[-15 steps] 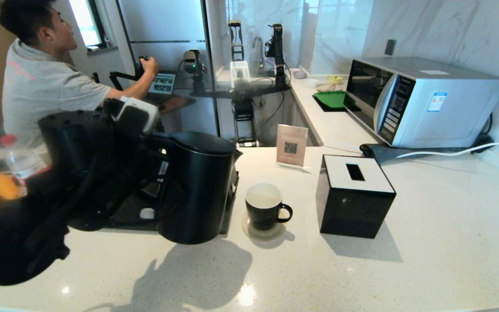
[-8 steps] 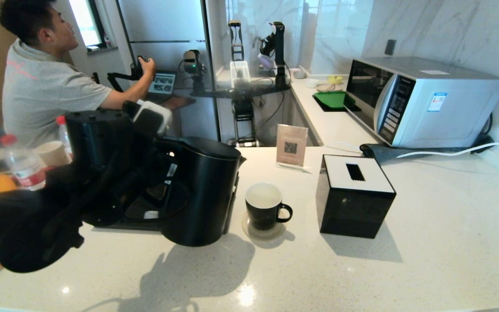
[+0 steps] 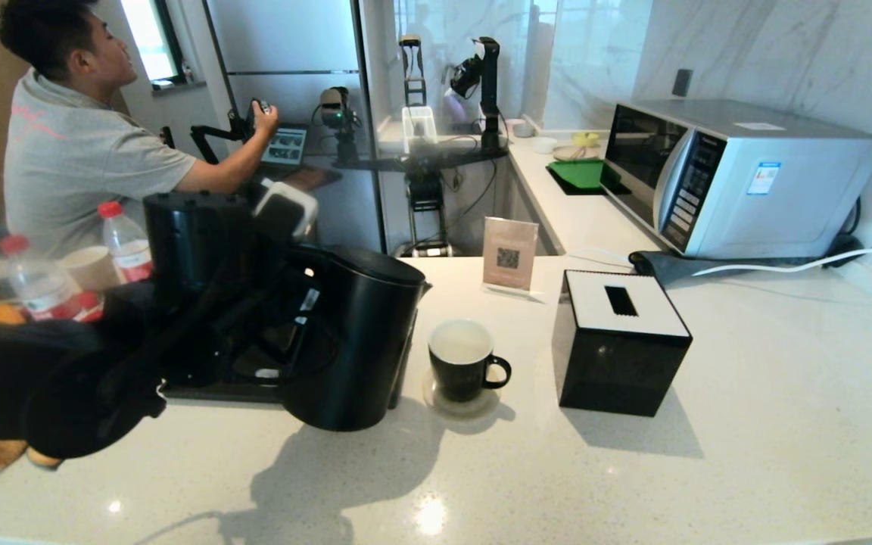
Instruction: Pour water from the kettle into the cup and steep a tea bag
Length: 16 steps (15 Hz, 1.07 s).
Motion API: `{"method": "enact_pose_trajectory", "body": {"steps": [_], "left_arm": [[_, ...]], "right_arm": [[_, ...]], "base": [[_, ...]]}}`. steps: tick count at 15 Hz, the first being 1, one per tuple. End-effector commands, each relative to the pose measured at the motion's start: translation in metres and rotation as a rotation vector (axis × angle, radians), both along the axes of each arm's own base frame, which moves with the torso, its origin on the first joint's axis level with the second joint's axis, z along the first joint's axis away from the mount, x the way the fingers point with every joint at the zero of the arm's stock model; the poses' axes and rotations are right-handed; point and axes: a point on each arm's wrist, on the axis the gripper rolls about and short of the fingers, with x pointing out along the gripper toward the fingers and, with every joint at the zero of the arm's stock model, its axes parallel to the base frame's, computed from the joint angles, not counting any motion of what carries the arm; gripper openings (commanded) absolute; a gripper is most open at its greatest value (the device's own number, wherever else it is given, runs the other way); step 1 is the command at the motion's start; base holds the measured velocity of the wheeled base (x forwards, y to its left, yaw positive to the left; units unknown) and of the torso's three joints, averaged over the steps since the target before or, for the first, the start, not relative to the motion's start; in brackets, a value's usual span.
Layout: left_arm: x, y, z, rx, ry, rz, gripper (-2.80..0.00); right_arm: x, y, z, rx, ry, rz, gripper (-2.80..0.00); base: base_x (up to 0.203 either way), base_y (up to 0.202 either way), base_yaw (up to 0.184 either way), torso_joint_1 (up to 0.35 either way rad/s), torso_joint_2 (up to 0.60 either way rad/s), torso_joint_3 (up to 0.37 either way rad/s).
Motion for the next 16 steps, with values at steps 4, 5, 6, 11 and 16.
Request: {"method": "enact_pose_trajectory", "body": {"steps": [4, 5, 6, 11, 16], "left_arm": [[0.003, -0.004, -0.004, 0.045, 0.019, -0.005, -2.8], [0.004, -0.005, -0.005, 0.054, 0.021, -0.008, -2.8], [0.004, -0.006, -0.005, 0.065, 0.023, -0.013, -2.8], [0.005, -0.01, -0.007, 0.119, 0.028, -0.032, -2.8], [0.002, -0.015, -0.007, 0.132, 0.028, -0.054, -2.8]], "right_arm": [[0.0, 0.0, 0.0, 0.0, 0.002, 0.0, -2.8], [0.0, 0.0, 0.0, 0.0, 0.002, 0.0, -2.8], [0.0, 0.0, 0.0, 0.0, 0.001, 0.0, -2.8], [0.0, 0.0, 0.0, 0.0, 0.002, 0.0, -2.8], [0.0, 0.0, 0.0, 0.0, 0.003, 0.0, -2.8]], "base": [[0.0, 0.0, 0.0, 0.0, 0.0, 0.0], [0.0, 0.0, 0.0, 0.0, 0.0, 0.0], [0.0, 0.0, 0.0, 0.0, 0.0, 0.0], [0.0, 0.0, 0.0, 0.0, 0.0, 0.0], [0.0, 0.0, 0.0, 0.0, 0.0, 0.0]]}}
